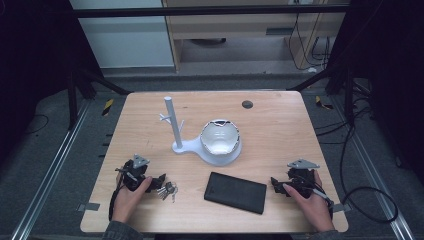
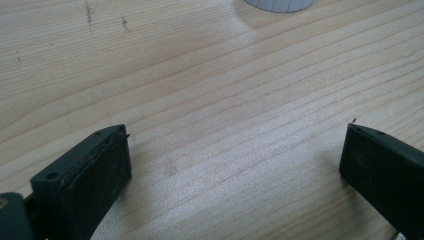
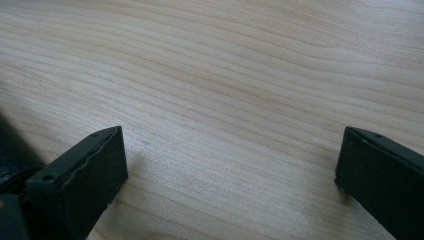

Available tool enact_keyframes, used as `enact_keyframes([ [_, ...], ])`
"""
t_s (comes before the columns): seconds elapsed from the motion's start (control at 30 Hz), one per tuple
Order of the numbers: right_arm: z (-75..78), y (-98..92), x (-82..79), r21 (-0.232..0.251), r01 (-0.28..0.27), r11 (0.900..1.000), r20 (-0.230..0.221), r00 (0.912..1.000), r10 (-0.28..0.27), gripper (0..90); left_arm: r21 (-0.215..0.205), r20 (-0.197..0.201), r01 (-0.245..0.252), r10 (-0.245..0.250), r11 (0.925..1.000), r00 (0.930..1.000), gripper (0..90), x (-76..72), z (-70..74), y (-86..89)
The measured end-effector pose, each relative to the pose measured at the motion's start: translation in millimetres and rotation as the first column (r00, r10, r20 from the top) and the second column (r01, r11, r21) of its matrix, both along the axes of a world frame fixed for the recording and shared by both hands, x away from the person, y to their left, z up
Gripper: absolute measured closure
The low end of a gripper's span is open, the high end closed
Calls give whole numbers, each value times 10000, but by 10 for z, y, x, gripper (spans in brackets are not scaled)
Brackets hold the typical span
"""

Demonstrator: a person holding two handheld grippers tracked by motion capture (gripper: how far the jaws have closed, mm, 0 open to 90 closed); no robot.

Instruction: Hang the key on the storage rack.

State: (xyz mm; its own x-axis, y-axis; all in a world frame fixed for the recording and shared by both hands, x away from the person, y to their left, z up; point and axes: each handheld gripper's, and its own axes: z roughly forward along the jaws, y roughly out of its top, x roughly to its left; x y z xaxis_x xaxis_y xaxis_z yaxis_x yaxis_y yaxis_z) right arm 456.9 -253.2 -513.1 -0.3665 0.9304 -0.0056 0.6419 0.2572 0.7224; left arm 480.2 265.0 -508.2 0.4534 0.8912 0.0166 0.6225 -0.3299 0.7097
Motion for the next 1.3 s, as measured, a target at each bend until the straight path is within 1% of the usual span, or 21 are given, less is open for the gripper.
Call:
enact_keyframes([
  [0.07, 0, 0, 0, 0, -1, 10000, 1, 10000, 1, 4, -8, 2, 4, -4, 10000, 10000, 2, -3, 1, 3],
  [0.13, 0, 0, 0, 1, 0, 10000, 0, 10000, 0, 3, 37, -78, -16, 17, 10000, 10000, 34, -15, 17, 11],
  [0.17, 0, 0, 0, -2, -1, 10000, 0, 10000, 1, 3, 121, -69, -2, 3, 9999, 10000, 34, -31, 34, 19],
  [0.2, 0, 0, 0, -1, -1, 10000, -2, 10000, 1, 3, 196, 33, -29, 28, 9998, 10000, 51, -56, 57, 21],
  [0.23, 0, 0, 0, -1, -1, 10000, -2, 10000, 1, 3, 196, 33, -29, 28, 9998, 10000, 51, -56, 57, 21],
  [0.3, 0, 1, 0, 9, 9, 10000, -12, 10000, -9, 3, 285, 287, -59, 50, 9996, 9996, 51, -104, 107, 24],
  [0.37, 0, 0, 1, -4, -6, 10000, -2, 10000, 6, 3, 203, 427, -19, 10, 9998, 9991, 51, -148, 142, 23],
  [0.43, 0, 0, 1, -5, -7, 10000, -3, 10000, 7, 4, 195, 503, 87, -96, 9998, 9987, 52, -190, 178, 14],
  [0.5, 0, 1, -1, -2, 6, 10000, 1, 10000, -6, 4, 97, 627, 320, -325, 9994, 9975, 55, -250, 215, -13],
  [0.57, 0, 1, -1, -3, 10, 10000, 5, 10000, -10, 4, -18, 597, 592, -589, 9982, 9965, 61, -328, 250, -54],
  [0.6, 0, 1, -1, -3, 10, 10000, 5, 10000, -10, 4, -18, 597, 592, -589, 9982, 9965, 65, -328, 250, -54],
  [0.63, 0, 1, -1, -3, 12, 10000, 2, 10000, -12, 4, -159, 583, 717, -707, 9973, 9958, 65, -355, 259, -71],
  [0.7, 0, 1, -1, -2, 12, 10000, 0, 10000, -12, 4, -109, 572, 935, -927, 9956, 9941, 65, -382, 276, -107],
  [0.9, 0, 2, -1, -1, 20, 10000, 3, 10000, -20, 4, -20, 564, 1199, -1196, 9928, 9912, 62, -425, 298, -207],
  [0.97, 0, 2, -1, 0, 21, 10000, 0, 10000, -21, 4, -11, 470, 1399, -1397, 9902, 9891, 63, -444, 305, -254],
  [1.07, -1, 1, -3, -1, 13, 10000, 2, 10000, -13, 4, 27, 118, 1647, -1647, 9863, 9863, 69, -474, 329, -335],
  [1.13, 0, -1, -6, -2, -16, 10000, 2, 10000, 16, 4, 66, -89, 1892, -1891, 9819, 9819, 90, -491, 363, -396],
  [1.2, 3, 1, -13, 69, -19, 10000, -50, 10000, 19, 4, 416, -120, 2030, -2027, 9783, 9792, 90, -512, 401, -451],
  [1.23, 2, 0, -13, 48, -19, 10000, -38, 10000, 19, 4, 540, -150, 2169, -2164, 9747, 9762, 88, -520, 419, -476],
  [1.27, 2, 0, -12, 47, -23, 10000, -36, 10000, 23, 4, 798, -327, 2380, -2361, 9680, 9712, 82, -523, 447, -521],
  [1.3, 2, 0, -12, 47, -23, 10000, -36, 10000, 23, 4, 798, -327, 2380, -2361, 9680, 9712, 81, -523, 447, -521],
])
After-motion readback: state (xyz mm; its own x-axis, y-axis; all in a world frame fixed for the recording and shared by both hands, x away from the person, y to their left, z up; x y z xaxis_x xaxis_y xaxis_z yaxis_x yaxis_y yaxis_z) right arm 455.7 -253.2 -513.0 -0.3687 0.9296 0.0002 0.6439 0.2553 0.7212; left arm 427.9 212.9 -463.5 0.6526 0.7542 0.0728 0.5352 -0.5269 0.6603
